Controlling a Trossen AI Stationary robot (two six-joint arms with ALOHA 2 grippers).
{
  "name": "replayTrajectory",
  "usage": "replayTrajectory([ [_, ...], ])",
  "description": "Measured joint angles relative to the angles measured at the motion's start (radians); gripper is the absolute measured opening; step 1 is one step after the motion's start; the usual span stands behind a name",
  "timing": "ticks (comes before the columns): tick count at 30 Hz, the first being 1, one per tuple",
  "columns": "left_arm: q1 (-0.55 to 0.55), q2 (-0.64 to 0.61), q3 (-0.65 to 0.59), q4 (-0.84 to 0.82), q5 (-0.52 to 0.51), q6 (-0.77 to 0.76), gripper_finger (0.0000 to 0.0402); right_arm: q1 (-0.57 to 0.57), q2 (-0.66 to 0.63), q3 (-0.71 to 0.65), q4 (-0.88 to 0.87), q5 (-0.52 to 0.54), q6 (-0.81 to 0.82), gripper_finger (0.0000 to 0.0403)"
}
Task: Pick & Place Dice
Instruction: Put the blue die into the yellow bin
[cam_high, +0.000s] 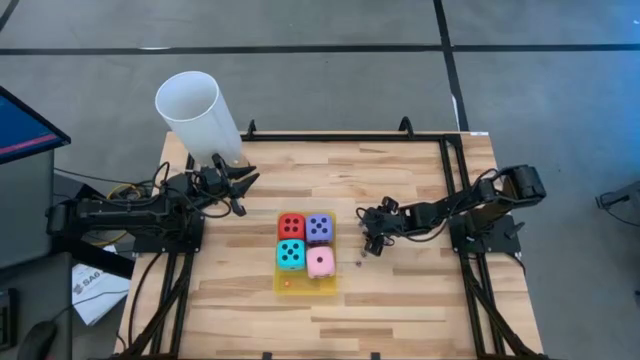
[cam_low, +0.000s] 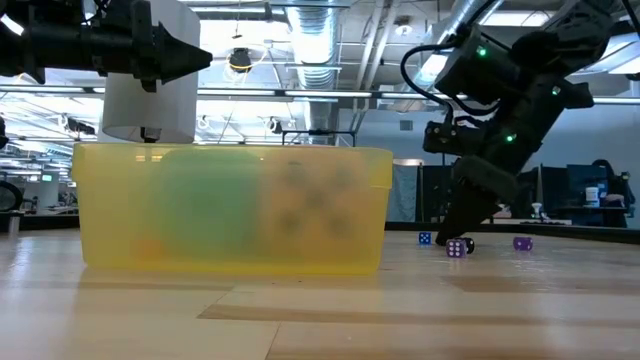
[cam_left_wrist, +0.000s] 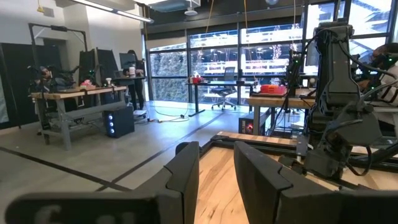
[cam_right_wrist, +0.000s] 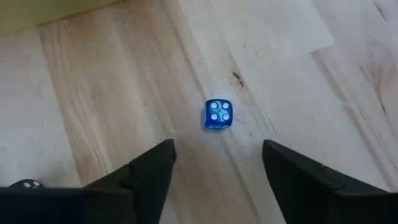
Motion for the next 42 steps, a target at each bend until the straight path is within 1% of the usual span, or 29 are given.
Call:
replayTrajectory([
  [4, 0.0, 0.0, 0.0, 0.0, 0.0, 0.0, 0.009, -0.015, -0.002, -0.001, 0.002, -0.008, -0.001, 0.025],
  [9, 0.0, 0.0, 0.0, 0.0, 0.0, 0.0, 0.009, -0.032, 0.007, -0.002, 0.037, -0.026, -0.009, 0.0239],
  [15, 0.0, 0.0, 0.0, 0.0, 0.0, 0.0, 0.009, -0.036, 0.009, -0.002, 0.076, -0.034, -0.058, 0.0229],
  [27, 0.0, 0.0, 0.0, 0.0, 0.0, 0.0, 0.009, -0.076, 0.009, -0.002, 0.074, -0.025, -0.06, 0.0225],
  [30, 0.0, 0.0, 0.0, 0.0, 0.0, 0.0, 0.009, -0.076, 0.009, -0.002, 0.075, -0.029, -0.074, 0.0222],
  [33, 0.0, 0.0, 0.0, 0.0, 0.0, 0.0, 0.009, -0.076, 0.009, -0.002, 0.083, -0.058, -0.1, 0.022],
  [42, 0.0, 0.0, 0.0, 0.0, 0.0, 0.0, 0.009, -0.076, 0.008, -0.001, 0.104, -0.057, -0.112, 0.0218],
])
